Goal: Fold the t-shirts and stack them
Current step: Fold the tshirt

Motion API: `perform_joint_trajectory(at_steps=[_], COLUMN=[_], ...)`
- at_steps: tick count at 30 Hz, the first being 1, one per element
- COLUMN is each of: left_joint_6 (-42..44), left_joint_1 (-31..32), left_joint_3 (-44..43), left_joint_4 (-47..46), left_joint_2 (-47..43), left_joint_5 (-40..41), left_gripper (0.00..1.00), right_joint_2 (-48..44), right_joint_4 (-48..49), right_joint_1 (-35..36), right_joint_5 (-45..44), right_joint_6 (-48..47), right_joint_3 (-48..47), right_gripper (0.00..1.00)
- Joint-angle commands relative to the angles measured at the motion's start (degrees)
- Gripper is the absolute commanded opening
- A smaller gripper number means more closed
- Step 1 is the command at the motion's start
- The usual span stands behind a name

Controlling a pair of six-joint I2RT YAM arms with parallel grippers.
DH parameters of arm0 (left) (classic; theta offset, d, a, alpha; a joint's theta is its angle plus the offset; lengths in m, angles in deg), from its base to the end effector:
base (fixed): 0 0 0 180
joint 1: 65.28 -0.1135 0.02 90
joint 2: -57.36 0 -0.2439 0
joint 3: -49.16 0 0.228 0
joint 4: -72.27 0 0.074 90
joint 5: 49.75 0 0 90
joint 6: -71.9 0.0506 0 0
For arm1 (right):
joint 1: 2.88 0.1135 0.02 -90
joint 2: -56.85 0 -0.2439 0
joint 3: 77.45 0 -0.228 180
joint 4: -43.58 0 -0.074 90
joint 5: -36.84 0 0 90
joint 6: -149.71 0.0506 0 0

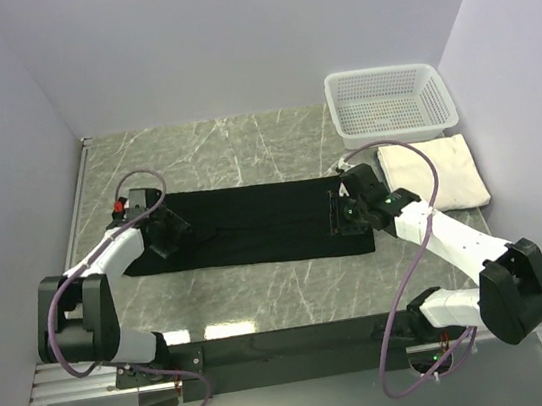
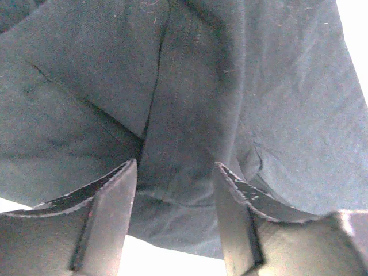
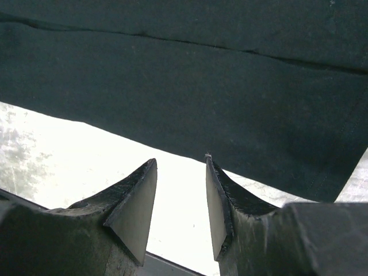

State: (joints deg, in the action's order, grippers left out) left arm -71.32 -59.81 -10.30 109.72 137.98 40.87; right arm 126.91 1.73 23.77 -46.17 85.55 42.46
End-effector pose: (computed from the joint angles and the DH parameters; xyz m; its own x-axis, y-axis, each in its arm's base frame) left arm 0.2567 -0.0240 0.1655 -0.5806 -0.7490 -0.3193 -0.6269 0.6615 -0.4116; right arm 0.2101 0.1123 0.2057 -0.8557 0.0546 -0.5146 -0.1550 0.9217 0.3555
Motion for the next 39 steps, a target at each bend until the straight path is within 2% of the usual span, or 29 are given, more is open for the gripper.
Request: perform_joint_trajectory(at_steps=[1,5,14,15,18,27,39], left_joint_6=[-1.37,-1.55,-0.58,-0.4,0.21,4.6,8.73], left_joint_1=[0.94,1.64,3.75,3.93,4.72,7.79,13.33], left_joint_3=[0.61,0.61,-1.76,-2.46,-4.74,-13.35,-20.57], left_joint_4=[-2.42,-2.6,-4.44,-4.96,-5.06,-4.44,-4.62], left_joint_2=[1.2,1.91,2.43,2.79,4.63,10.52,19.13], left_joint_5=[1.84,2.19,2.02,1.75,1.84,4.82,4.56], left_gripper=[0.59,0.55,0.25,0.19,0.12,0.12,0.14], right_joint_2=[-2.03,-2.3,-1.95,-1.77,-1.42,0.33,3.41], right_joint_4=[1.1,1.01,1.19,1.1,0.84,0.31,0.4], right_joint_1=[0.33,0.33,0.24,0.24,0.41,0.33,0.33], right_joint_5=[-0.48,-0.83,-1.44,-1.53,-1.8,-2.68,-2.94], right_joint_6=[-0.18,-0.27,-0.27,-0.27,-0.45,-1.06,-1.85], right_joint_3=[0.37,0.45,0.72,0.54,0.28,-0.42,-1.83], right_gripper=[0.47,0.47,0.46,0.46,0.46,0.46,0.46])
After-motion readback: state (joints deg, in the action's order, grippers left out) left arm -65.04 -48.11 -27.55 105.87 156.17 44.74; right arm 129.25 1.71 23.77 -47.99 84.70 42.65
